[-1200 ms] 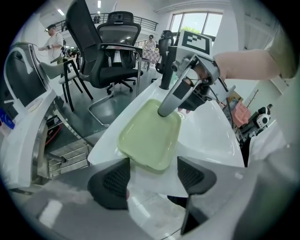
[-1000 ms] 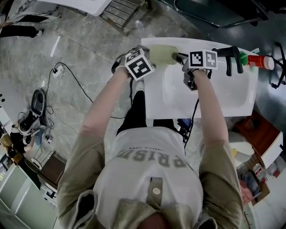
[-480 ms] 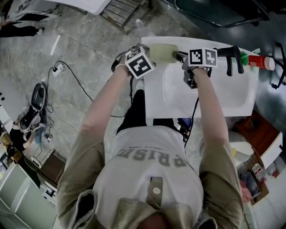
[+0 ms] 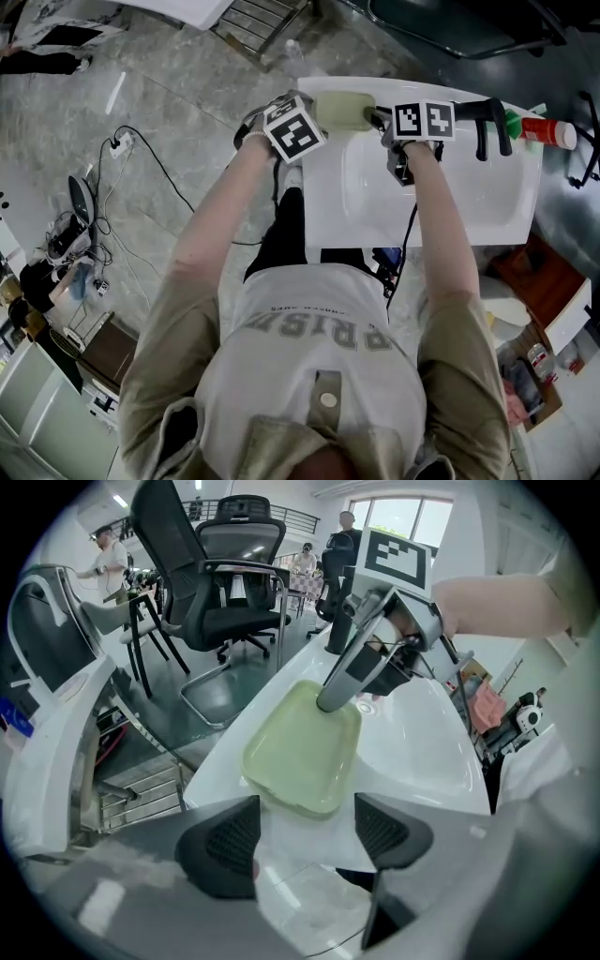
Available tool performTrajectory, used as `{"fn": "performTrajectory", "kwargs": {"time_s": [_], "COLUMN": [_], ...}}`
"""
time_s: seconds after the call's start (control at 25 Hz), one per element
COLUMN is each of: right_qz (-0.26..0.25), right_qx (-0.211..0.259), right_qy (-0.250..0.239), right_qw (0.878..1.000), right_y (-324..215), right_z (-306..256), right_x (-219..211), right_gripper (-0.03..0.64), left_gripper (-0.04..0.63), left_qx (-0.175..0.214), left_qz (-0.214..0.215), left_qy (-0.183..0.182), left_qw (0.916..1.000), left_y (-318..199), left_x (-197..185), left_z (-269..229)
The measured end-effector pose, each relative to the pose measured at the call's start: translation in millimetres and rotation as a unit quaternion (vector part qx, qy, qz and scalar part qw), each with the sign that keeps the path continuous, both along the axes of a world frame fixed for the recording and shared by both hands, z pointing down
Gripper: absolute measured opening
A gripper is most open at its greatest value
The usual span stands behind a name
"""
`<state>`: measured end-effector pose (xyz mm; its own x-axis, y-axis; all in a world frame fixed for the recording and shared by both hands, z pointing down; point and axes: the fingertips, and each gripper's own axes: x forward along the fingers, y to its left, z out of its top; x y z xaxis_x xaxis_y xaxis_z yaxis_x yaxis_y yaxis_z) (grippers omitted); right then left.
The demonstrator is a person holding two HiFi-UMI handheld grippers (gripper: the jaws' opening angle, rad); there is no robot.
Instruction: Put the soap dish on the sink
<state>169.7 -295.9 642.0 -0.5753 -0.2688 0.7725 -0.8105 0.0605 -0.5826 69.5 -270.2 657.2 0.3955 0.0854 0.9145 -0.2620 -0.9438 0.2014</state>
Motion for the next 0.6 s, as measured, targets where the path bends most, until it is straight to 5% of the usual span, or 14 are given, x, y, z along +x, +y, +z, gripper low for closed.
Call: {"fn": "performTrajectory", "kwargs": {"time_s": [0.6], "right_qz": [0.005], "right_qx": [0.005], "right_qy": [0.021], "right_qw": [1.000], "right_y": [-4.2], "right_z": [2.0], "right_x": [5.7], "right_gripper": [0.083], "left_gripper": [0.332], "left_qx": [0.022], "left_qz": [-0.004], "left_qy": [0.000], "left_qw": [0.9997], "left_y": [-11.5], "left_x": [1.8], "left_z": [-4.5]}}
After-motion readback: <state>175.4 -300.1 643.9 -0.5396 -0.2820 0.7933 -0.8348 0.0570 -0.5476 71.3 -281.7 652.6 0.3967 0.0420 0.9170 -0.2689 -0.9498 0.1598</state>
